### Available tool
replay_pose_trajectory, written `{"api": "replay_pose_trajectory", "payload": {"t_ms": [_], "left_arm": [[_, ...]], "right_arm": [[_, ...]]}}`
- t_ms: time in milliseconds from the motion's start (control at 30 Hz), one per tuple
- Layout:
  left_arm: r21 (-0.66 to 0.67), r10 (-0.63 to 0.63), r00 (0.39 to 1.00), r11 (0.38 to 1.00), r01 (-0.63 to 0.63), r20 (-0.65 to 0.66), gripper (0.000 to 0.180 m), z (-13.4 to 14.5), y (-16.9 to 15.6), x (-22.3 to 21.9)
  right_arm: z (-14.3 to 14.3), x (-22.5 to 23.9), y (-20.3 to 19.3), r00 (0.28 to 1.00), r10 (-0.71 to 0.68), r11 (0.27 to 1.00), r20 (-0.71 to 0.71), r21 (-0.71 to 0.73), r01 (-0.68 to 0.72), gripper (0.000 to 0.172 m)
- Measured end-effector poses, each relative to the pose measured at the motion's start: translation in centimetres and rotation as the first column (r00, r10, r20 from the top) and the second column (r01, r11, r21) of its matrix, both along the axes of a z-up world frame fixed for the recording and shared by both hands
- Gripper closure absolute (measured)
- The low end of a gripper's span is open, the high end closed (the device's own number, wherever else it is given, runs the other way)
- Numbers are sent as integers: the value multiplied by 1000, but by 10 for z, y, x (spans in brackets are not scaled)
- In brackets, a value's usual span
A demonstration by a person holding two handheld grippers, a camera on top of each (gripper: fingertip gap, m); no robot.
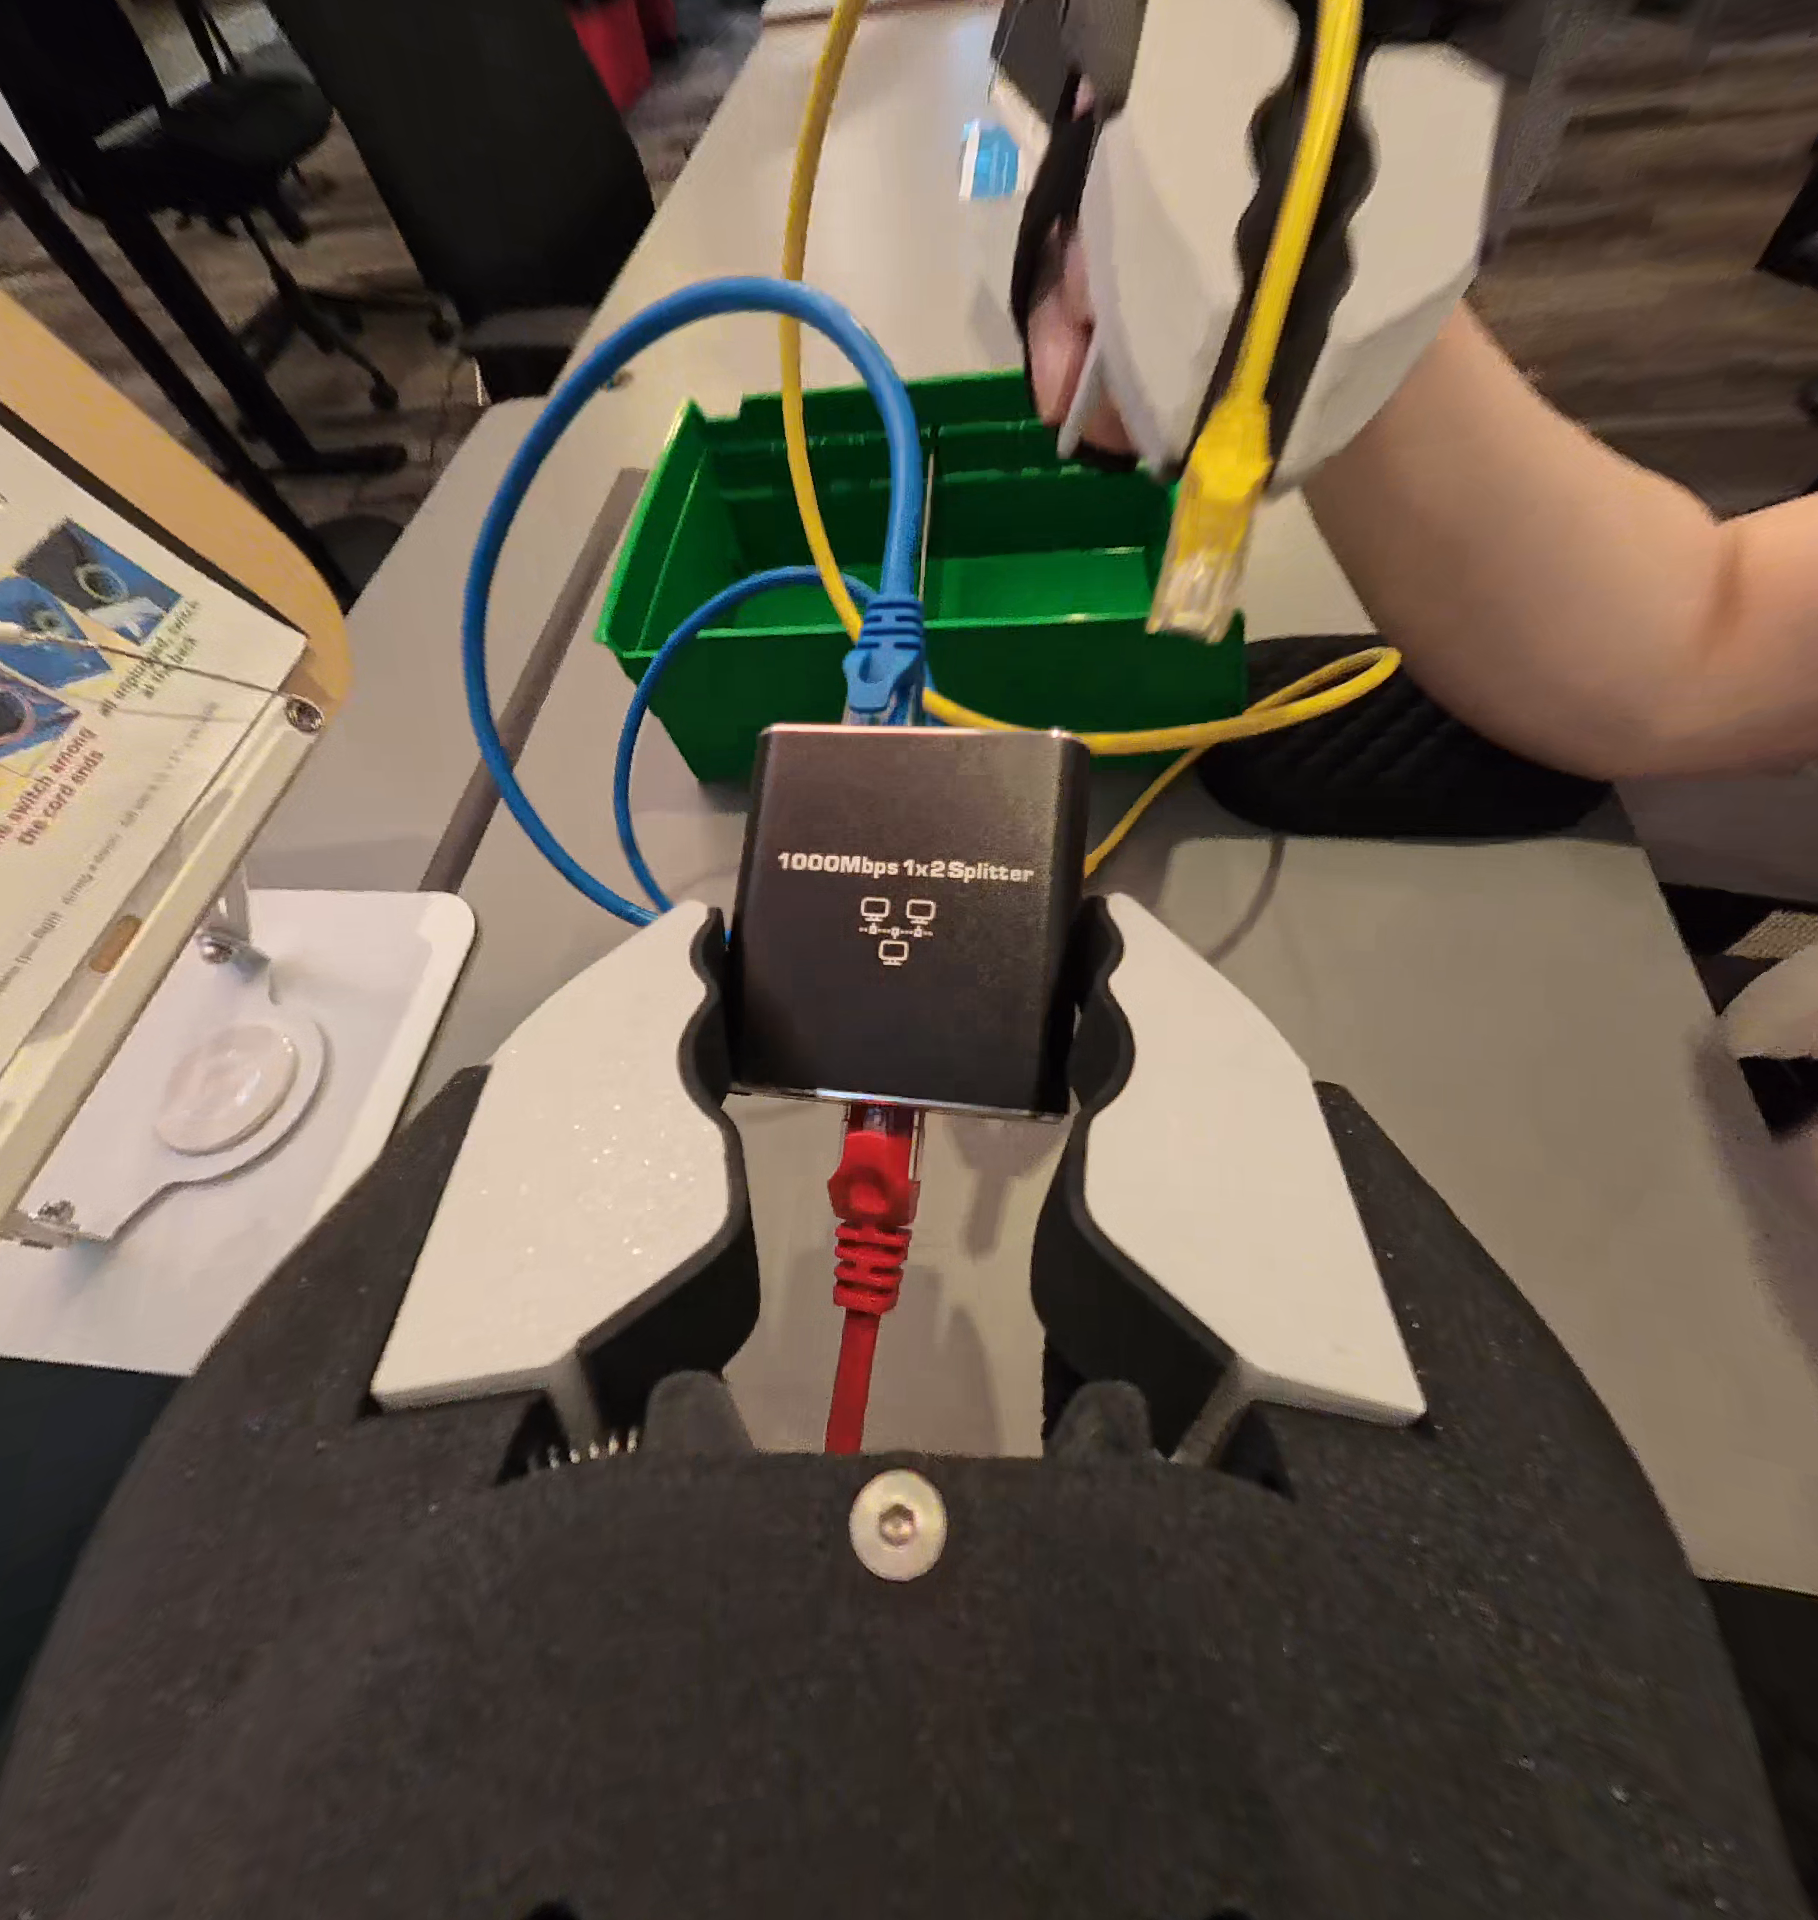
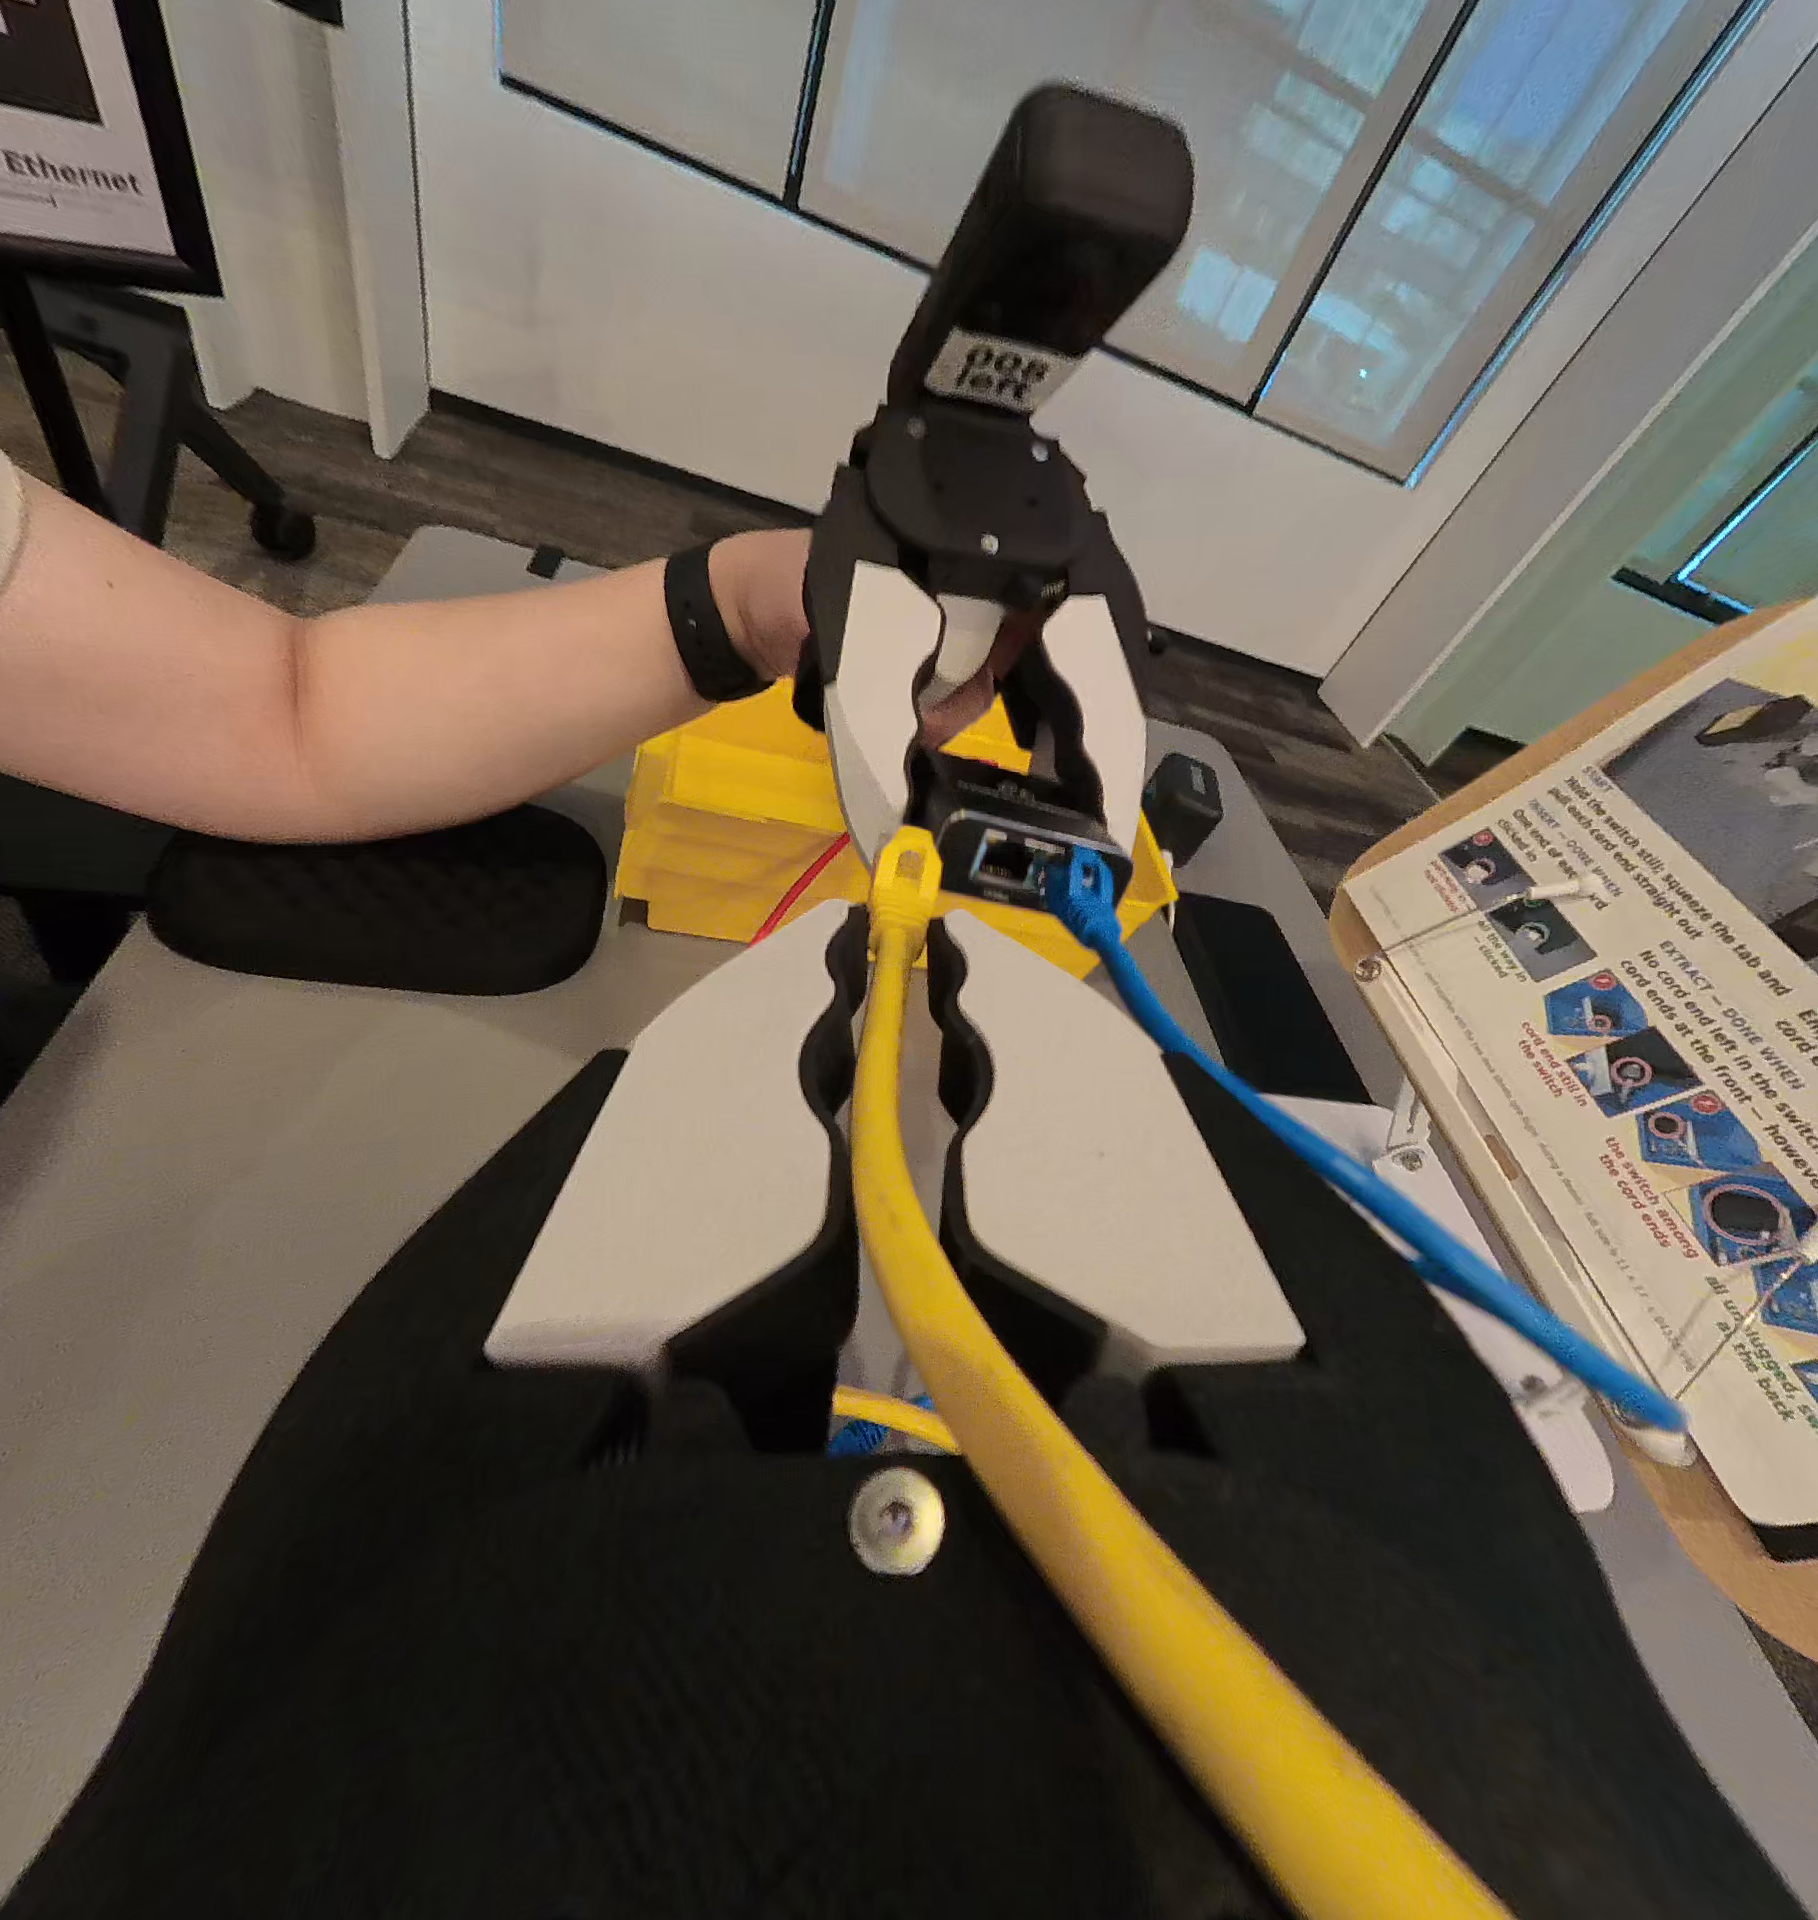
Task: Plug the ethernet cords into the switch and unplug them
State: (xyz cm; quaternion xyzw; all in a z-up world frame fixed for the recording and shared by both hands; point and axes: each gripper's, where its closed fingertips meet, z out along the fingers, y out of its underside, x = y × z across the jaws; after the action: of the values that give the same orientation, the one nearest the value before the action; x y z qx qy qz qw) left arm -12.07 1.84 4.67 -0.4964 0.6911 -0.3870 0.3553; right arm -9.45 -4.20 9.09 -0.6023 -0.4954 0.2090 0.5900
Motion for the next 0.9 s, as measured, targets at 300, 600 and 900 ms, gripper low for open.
{"api": "replay_pose_trajectory", "payload": {"t_ms": [300, 600, 900], "left_arm": [[37, -32, 997, 999, 30, 67, 117, 18, -14, -4], [35, -85, 992, 996, 82, 95, 117, 22, -27, 1], [47, -106, 990, 994, 101, 96, 117, 21, -33, 4]], "right_arm": [[9, -2, 10, 995, -65, 998, -74, -18, 64, 160], [9, -4, 4, 998, -36, 999, -60, -16, 35, 160], [7, -4, 2, 997, -75, 997, 9, 0, 75, 160]]}}
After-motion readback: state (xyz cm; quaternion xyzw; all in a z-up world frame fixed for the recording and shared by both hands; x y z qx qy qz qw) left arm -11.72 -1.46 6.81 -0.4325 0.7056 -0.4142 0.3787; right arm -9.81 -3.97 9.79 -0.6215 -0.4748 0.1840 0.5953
